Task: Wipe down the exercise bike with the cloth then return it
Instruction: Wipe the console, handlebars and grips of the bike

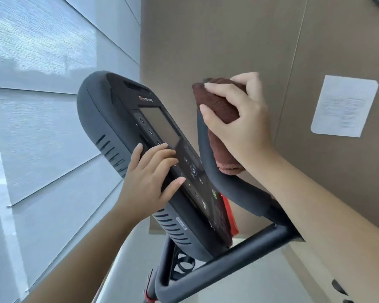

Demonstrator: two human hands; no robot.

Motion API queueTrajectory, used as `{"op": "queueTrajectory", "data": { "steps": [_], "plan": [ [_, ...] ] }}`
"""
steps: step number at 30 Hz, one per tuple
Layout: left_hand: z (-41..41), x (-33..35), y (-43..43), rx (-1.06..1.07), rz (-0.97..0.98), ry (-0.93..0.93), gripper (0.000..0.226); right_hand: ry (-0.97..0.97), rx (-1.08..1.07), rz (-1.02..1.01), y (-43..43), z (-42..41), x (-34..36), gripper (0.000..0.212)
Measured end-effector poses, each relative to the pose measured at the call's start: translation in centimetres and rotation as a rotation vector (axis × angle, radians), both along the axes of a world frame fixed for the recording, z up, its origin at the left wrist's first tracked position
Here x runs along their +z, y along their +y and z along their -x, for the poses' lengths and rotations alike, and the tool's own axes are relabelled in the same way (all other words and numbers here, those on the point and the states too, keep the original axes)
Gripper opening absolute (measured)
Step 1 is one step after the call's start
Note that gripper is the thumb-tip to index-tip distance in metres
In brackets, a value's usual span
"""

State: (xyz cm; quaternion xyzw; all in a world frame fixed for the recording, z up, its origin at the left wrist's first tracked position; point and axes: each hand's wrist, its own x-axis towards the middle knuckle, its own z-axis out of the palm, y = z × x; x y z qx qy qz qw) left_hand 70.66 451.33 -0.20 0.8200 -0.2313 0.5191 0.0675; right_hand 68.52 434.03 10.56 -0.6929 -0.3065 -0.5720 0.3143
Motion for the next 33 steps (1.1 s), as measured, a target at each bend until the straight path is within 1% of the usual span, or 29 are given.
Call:
{"op": "queueTrajectory", "data": {
  "steps": [5, 8, 10, 14, 16, 18, 20, 22, 25, 27, 29, 33],
  "plan": [
    [-1.7, 0.3, 1.5, -0.037, -0.140, -0.212, 0.030, 0.064, -0.175, 0.341, -1.9, 2.9, -3.6, 0.023],
    [-2.1, 0.4, 1.9, -0.065, -0.187, -0.274, 0.026, 0.129, -0.217, 0.416, -2.5, 4.2, -4.7, 0.024],
    [-2.1, 0.6, 2.1, -0.067, -0.213, -0.284, 0.025, 0.124, -0.210, 0.363, -2.2, 4.2, -4.0, 0.023],
    [-2.1, 0.8, 2.3, -0.063, -0.235, -0.271, 0.024, -0.009, -0.237, 0.034, 0.7, 2.4, -0.6, 0.025],
    [-2.1, 0.8, 2.3, -0.066, -0.236, -0.262, 0.023, 0.003, -0.284, -0.028, 2.0, 1.8, 0.6, 0.024],
    [-2.1, 0.8, 2.4, -0.069, -0.240, -0.259, 0.022, 0.022, -0.356, 0.062, 2.4, 1.9, 0.5, 0.023],
    [-2.1, 1.1, 2.4, -0.069, -0.263, -0.248, 0.023, 0.028, -0.404, 0.239, 1.6, 2.6, -0.8, 0.022],
    [-2.1, 1.5, 2.5, -0.080, -0.303, -0.234, 0.025, 0.070, -0.413, 0.375, 0.4, 3.7, -2.5, 0.022],
    [-2.2, 2.0, 2.9, -0.095, -0.364, -0.212, 0.027, 0.146, -0.427, 0.494, -1.0, 5.4, -5.0, 0.021],
    [-2.3, 2.2, 3.2, -0.088, -0.391, -0.200, 0.031, 0.178, -0.452, 0.534, -1.3, 6.1, -5.8, 0.022],
    [-2.3, 2.2, 3.3, -0.097, -0.400, -0.191, 0.033, 0.199, -0.437, 0.448, -0.8, 6.1, -5.4, 0.023],
    [-2.8, 2.1, 3.7, -0.152, -0.410, -0.202, 0.036, 0.050, -0.410, 0.028, 2.5, 4.0, -1.7, 0.026]
  ]
}}
